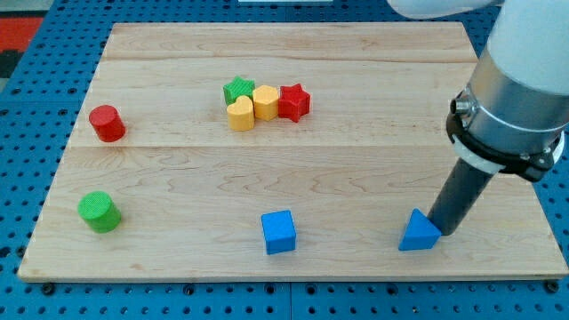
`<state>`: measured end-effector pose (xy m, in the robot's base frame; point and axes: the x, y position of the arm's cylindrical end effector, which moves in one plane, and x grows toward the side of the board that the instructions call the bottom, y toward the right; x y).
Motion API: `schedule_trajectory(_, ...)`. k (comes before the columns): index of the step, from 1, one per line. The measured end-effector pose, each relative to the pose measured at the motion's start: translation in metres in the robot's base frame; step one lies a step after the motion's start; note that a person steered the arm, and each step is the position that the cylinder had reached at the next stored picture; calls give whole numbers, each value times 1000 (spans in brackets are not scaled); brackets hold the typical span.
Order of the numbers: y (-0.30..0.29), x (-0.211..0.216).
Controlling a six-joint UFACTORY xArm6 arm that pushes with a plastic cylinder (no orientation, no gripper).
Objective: Push the blue triangle into the group of blocks
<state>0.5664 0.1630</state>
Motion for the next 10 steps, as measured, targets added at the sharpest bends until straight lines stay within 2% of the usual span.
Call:
schedule_trajectory(2,-9,47)
schedule_trajectory(3,-55,25)
schedule_trajectory(4,-87,-25)
schedule_trajectory(5,-105,-52)
schedule_trajectory(6,-75,31)
schedule_trajectory(7,-45,28)
schedule_trajectory(8,-53,-18)
schedule_trajectory(10,-126,-94)
